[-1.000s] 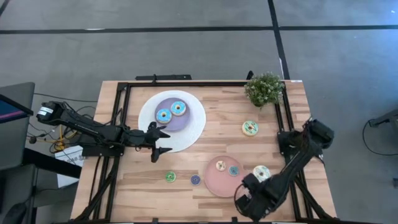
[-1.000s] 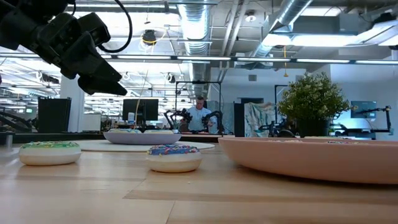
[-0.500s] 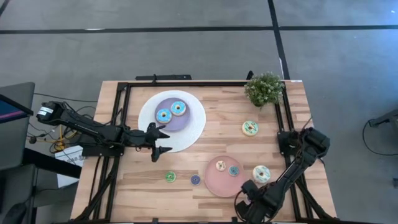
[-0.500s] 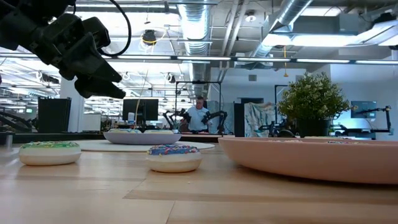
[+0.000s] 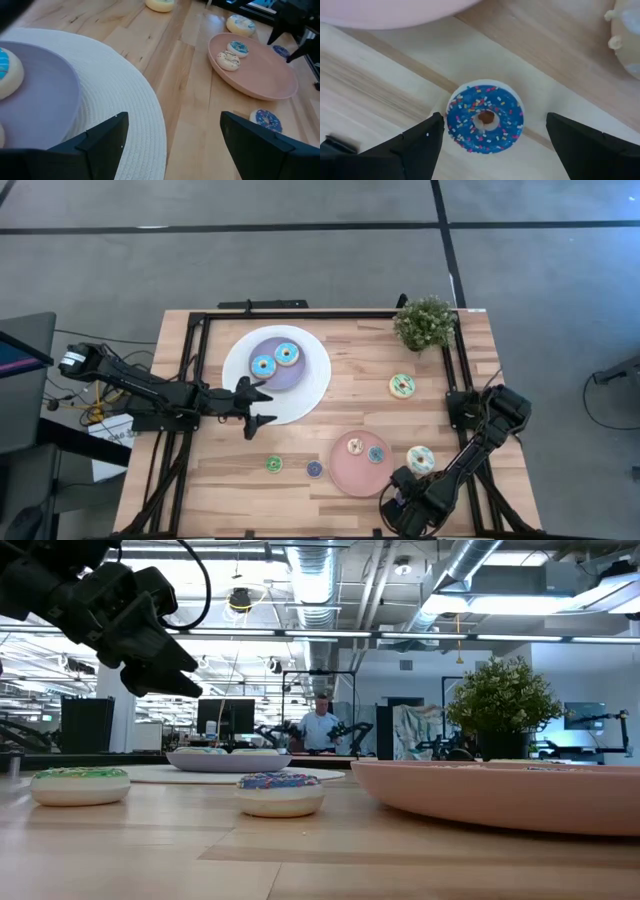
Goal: Pick & Place donuts
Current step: Put the small blue donut on the pink plate
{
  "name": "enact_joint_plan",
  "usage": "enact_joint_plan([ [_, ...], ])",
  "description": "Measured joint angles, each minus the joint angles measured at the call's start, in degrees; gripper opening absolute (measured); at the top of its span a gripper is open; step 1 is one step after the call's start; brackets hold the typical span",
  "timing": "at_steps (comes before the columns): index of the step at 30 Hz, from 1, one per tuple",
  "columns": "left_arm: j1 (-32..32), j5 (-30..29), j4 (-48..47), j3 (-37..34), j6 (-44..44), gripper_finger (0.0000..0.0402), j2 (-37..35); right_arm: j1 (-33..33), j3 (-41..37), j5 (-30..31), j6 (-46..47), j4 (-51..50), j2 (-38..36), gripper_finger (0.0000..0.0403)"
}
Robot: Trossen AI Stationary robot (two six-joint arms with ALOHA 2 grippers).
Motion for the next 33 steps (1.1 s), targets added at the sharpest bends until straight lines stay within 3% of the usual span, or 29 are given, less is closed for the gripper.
enact_joint_plan([
  [33,0.0,-0.41,-0.01,0.0,-0.79,0.0309,0.0,-0.81,-1.64,-0.53,-0.1,3.6,-0.26,0.0223],
])
